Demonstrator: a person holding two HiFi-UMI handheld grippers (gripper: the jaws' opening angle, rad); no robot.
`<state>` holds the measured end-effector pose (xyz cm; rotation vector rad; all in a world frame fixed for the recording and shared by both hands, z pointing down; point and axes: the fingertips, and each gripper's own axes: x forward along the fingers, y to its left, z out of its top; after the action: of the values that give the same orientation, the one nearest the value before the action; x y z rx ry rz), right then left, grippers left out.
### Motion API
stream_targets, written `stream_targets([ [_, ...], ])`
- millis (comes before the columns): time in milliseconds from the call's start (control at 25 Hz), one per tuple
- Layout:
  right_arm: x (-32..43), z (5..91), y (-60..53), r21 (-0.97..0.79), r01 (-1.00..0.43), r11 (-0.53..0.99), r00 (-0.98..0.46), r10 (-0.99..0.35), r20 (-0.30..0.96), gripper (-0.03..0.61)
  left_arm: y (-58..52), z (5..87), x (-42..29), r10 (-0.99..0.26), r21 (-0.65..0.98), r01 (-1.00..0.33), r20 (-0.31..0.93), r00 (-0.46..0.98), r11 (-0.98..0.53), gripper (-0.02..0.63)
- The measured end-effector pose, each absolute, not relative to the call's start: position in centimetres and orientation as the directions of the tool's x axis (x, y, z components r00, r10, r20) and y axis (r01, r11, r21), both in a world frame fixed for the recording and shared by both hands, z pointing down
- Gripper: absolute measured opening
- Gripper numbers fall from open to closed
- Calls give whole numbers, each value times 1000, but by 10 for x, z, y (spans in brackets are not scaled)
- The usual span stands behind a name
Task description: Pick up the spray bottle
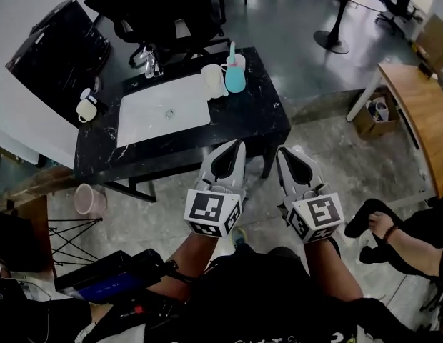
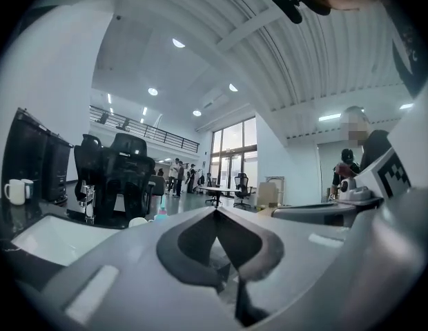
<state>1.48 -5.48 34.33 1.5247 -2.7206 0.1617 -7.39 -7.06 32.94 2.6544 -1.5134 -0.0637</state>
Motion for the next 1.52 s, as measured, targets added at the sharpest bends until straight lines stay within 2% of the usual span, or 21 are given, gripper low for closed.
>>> stream_targets([
  [320,11,352,-117,-85,-872,482,-488,-868,88,25,-135,338,-82,-850,115,-847,38,526,-519,0],
  [560,16,359,-179,-91,-858,506,-513,-854,87,25,-195,346,-74,-860,89,-859,38,509,-504,0],
  [960,39,382,-305,-107,-760,640,-648,-758,73,25,-306,371,-52,-936,30,-941,96,339,-338,0],
  [1280,43,398,-359,-120,-729,674,-684,-724,89,25,-359,391,-57,-959,15,-965,110,263,-263,0],
  [1520,31,414,-383,-121,-730,672,-683,-717,138,25,-394,419,-71,-966,33,-974,120,228,-225,66],
])
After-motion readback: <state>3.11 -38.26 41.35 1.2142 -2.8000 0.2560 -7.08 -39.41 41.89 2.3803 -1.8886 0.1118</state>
